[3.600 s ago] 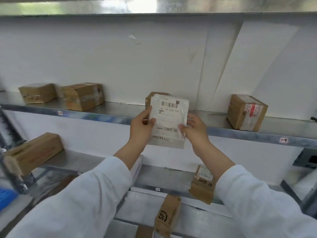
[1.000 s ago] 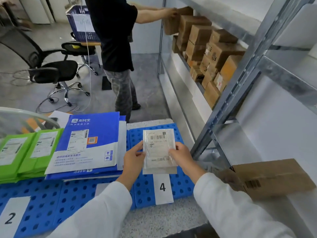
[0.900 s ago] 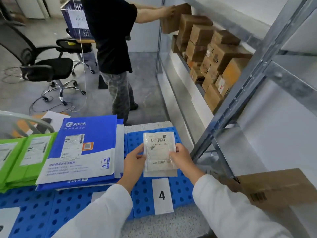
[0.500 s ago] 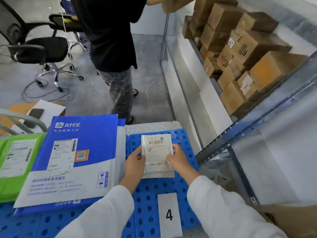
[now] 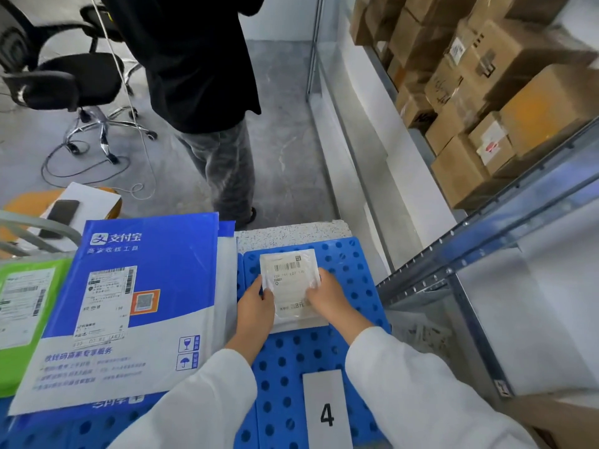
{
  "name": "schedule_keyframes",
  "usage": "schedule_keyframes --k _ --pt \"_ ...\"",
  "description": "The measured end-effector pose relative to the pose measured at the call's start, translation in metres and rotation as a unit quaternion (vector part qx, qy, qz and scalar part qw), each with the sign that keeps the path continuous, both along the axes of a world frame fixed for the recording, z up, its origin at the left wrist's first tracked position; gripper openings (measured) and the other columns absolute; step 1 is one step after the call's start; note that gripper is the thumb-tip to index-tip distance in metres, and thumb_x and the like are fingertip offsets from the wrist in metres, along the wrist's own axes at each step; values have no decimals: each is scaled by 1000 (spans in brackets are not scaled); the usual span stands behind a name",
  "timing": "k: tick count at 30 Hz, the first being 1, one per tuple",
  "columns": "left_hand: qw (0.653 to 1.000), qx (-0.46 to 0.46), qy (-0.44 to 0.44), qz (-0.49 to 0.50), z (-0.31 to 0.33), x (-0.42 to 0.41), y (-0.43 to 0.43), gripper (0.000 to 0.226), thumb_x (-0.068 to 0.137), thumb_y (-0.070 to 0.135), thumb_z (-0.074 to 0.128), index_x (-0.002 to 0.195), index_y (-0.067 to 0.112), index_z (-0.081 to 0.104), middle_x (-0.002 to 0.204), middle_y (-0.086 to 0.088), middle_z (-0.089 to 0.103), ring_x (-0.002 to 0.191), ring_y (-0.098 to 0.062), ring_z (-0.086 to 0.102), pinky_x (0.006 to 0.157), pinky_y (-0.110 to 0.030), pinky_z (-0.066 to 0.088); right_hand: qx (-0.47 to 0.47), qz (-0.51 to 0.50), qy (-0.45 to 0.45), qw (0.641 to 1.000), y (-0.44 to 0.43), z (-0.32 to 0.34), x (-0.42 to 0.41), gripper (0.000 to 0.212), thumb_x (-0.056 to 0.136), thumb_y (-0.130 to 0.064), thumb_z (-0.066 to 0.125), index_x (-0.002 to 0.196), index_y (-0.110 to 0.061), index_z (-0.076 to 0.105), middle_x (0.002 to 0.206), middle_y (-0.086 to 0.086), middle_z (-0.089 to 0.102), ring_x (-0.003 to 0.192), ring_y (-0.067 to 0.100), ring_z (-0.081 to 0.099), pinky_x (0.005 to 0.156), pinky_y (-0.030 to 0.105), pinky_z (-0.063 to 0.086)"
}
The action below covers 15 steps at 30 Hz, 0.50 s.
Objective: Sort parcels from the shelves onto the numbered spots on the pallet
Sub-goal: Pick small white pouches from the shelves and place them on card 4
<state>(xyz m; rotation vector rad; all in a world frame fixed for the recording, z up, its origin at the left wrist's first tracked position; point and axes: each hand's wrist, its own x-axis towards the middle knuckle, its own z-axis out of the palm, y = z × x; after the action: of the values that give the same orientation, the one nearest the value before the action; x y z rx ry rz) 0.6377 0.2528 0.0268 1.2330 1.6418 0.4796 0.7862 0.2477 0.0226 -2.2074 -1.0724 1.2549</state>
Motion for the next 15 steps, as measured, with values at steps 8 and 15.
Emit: schedule_keyframes --k 8,15 --pt "999 23 17 27 11 -5 -8 47 99 11 40 145 15 37 133 3 52 107 -18 56 86 -28 50 45 -112 -3 993 -46 3 8 51 98 -11 43 147 -13 31 145 0 32 125 17 42 95 25 40" --pt "989 109 18 -97 19 46 -28 49 100 14 41 148 21 34 151 2 36 138 -16 35 110 -28 32 84 -224 -80 968 -84 5 55 36 95 -9 40 130 -8 47 127 5 45 116 23 50 96 38 47"
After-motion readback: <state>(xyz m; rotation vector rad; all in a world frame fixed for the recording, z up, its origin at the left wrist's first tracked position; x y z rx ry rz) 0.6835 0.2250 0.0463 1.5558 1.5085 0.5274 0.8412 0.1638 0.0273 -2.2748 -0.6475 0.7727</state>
